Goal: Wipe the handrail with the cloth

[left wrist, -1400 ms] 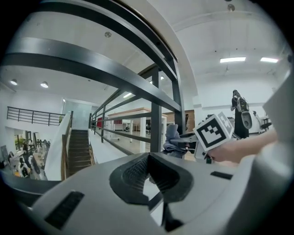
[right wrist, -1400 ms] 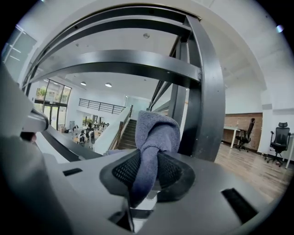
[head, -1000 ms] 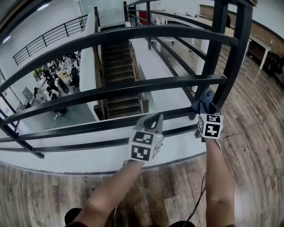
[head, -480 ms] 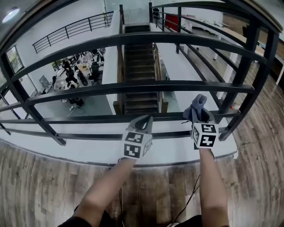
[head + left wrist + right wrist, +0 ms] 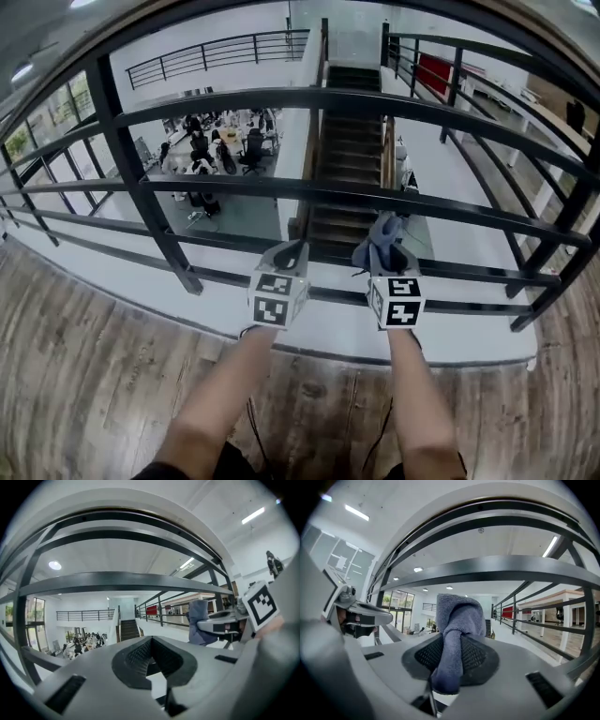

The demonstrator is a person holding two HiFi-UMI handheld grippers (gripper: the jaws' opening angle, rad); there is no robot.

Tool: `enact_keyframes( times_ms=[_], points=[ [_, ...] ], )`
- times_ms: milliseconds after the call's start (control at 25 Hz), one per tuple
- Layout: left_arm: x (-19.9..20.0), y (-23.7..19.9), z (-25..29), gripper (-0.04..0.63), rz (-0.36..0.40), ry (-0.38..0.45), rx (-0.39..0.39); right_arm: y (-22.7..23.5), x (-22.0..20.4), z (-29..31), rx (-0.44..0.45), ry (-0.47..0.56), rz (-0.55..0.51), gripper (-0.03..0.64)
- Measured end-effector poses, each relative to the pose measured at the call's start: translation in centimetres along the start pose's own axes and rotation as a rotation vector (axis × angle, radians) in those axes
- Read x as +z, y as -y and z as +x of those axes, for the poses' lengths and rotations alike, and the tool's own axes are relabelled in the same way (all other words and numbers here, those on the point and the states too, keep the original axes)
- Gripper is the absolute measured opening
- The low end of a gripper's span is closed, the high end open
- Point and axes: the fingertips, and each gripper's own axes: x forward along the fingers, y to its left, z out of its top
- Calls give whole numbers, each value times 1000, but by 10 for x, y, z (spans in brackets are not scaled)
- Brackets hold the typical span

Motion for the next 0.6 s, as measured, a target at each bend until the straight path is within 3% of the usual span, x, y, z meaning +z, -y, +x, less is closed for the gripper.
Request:
enact_keyframes(
  times_ms=[320, 600],
  points=[
    [-19, -140, -62, -2, -97, 20, 136, -177, -4, 54, 161, 8, -12, 95],
    [-73, -248, -117, -2, -145, -22, 250, -330, -16, 94, 287, -2, -15, 95]
  ],
)
